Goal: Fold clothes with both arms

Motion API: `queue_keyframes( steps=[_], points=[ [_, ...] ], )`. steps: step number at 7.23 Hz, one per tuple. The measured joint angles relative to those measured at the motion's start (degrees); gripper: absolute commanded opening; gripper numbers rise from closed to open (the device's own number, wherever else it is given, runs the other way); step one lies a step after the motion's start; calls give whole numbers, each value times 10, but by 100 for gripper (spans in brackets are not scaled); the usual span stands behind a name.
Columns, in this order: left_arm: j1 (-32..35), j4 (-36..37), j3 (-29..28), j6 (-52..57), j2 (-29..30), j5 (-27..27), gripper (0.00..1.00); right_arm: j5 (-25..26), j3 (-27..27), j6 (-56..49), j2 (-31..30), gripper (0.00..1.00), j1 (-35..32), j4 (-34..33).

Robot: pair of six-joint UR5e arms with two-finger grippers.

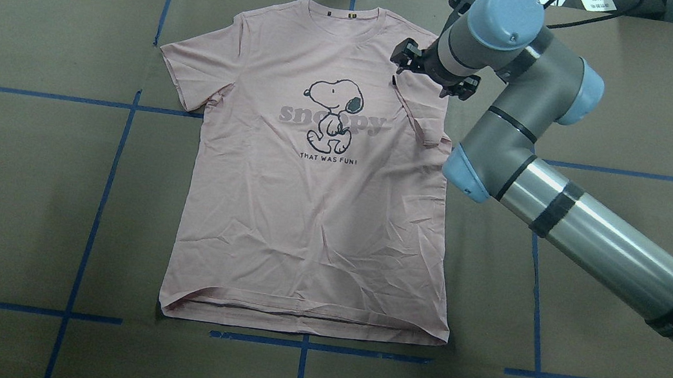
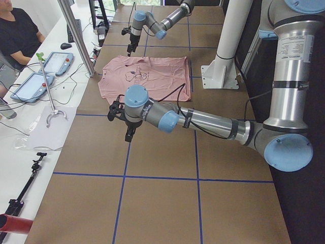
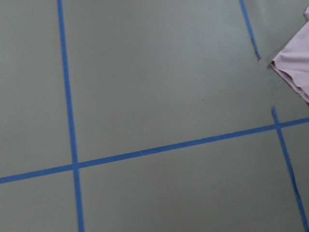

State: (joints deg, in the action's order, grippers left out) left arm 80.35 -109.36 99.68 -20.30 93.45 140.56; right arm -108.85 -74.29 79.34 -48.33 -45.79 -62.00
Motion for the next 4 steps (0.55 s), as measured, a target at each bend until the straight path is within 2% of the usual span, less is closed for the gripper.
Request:
queue_keyframes(
  steps=[2, 4],
  points=[
    [-98, -25, -66, -95, 110, -27, 98, -9, -97, 4, -76, 100, -1, -2],
    [-154, -46, -177, -151, 218, -77, 95, -23, -177, 6, -136, 100, -2, -4]
  ],
)
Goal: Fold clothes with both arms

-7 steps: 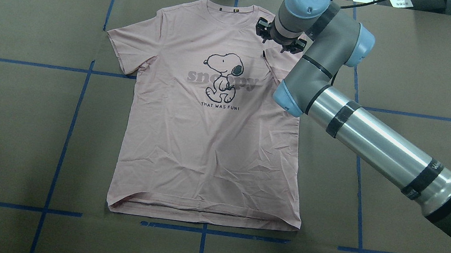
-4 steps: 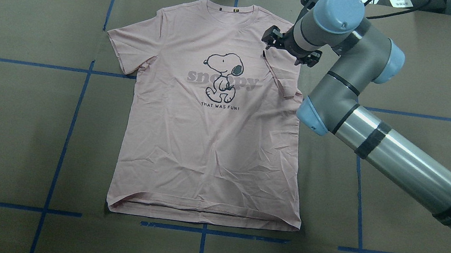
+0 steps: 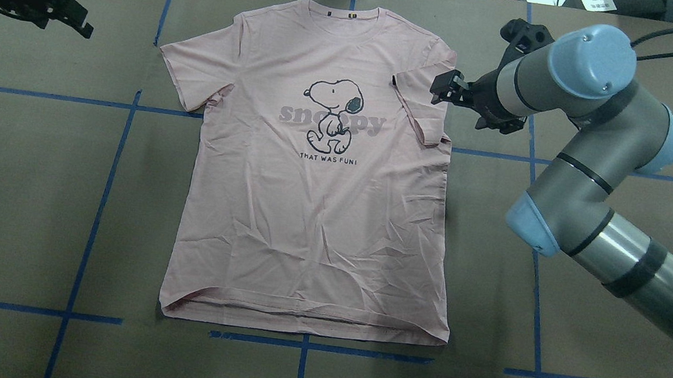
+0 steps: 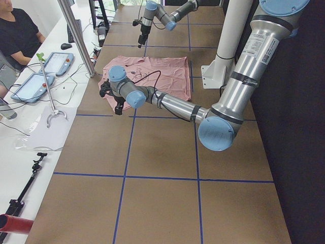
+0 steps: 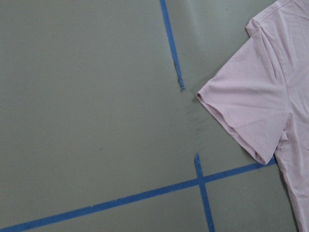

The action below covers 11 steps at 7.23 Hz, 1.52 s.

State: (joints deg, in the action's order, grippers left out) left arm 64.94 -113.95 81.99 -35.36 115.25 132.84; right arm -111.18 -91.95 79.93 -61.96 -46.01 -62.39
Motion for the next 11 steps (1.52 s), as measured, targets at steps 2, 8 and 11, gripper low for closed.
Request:
queue_keyframes(
  steps=[2, 8, 11],
  points=[
    [-43, -83, -140, -73, 92, -86, 74, -6, -52, 1, -44, 100, 0, 0],
    [-111, -224, -267, -120, 135, -194, 47, -6, -65, 5, -58, 100, 0, 0],
    [-112, -227, -277, -118, 136, -198, 0, -5, -63, 5, -56, 100, 2, 0]
  ],
)
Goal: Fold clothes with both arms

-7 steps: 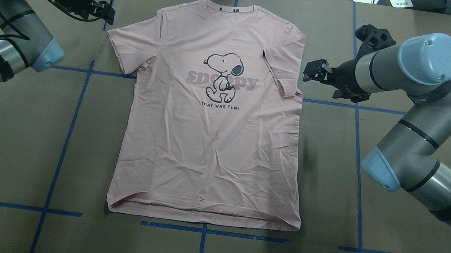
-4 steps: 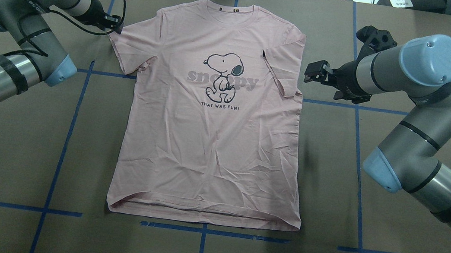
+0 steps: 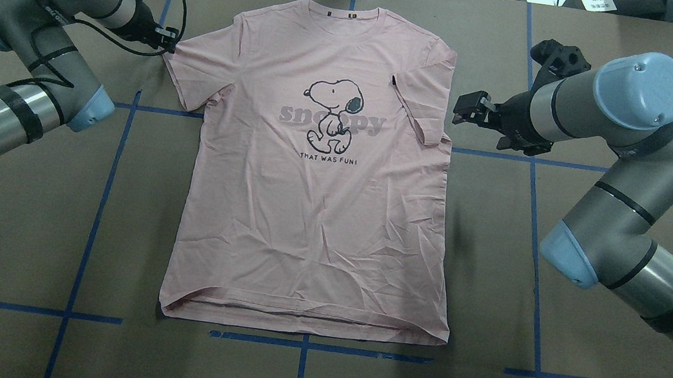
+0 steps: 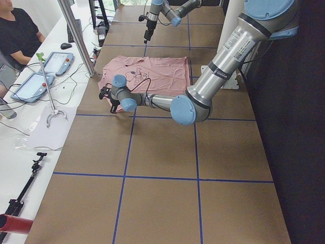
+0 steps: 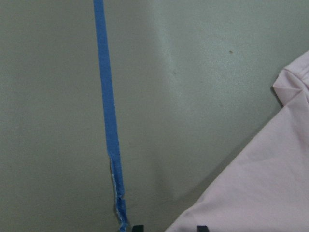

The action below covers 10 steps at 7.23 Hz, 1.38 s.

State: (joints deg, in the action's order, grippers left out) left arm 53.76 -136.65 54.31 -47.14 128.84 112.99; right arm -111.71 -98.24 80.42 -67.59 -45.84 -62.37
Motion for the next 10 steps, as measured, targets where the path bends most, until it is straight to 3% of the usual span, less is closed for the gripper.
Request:
queue_keyframes(
  steps=[4, 6, 10],
  points=[
    [5, 12, 26, -35, 24, 8, 0, 1, 1, 0, 1, 100, 0, 1],
    [-18, 62, 42, -120, 77, 8, 0, 1, 1, 0, 1, 100, 0, 0],
    [-63, 76, -9, -177, 143, -51, 0, 3, 3, 0, 0, 100, 2, 0]
  ],
)
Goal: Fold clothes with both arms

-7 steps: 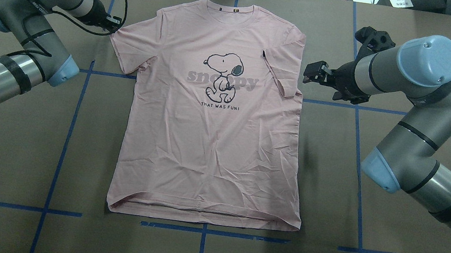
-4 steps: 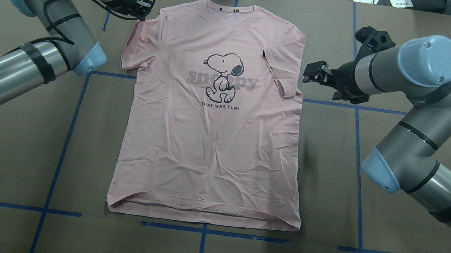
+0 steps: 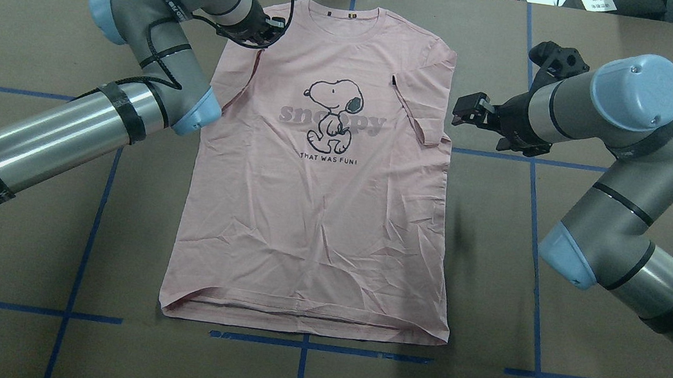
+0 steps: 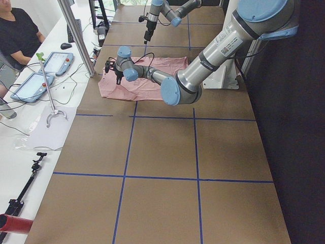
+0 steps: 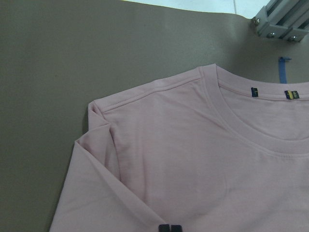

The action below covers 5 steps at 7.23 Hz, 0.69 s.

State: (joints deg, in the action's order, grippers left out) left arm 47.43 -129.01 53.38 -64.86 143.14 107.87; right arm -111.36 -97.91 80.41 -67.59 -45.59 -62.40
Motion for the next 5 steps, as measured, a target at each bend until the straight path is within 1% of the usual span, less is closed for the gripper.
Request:
queue_keyframes(
  steps=[1, 2, 3, 4, 5],
  points=[
    [-2, -13, -16, -3, 8, -8, 0, 1, 0, 0, 0, 100, 1, 0],
    [-2, -28, -31, -7, 15, -14, 20, 1, 1, 0, 0, 100, 3, 0],
    [-3, -39, -41, -9, 18, -16, 69, 2, 1, 0, -1, 100, 6, 0],
    [-5, -45, -41, -10, 17, -17, 81, 4, 0, 1, -1, 100, 13, 0],
    [-6, -47, -18, -17, 4, -17, 83, 8, -5, 22, 0, 100, 26, -1]
  ],
)
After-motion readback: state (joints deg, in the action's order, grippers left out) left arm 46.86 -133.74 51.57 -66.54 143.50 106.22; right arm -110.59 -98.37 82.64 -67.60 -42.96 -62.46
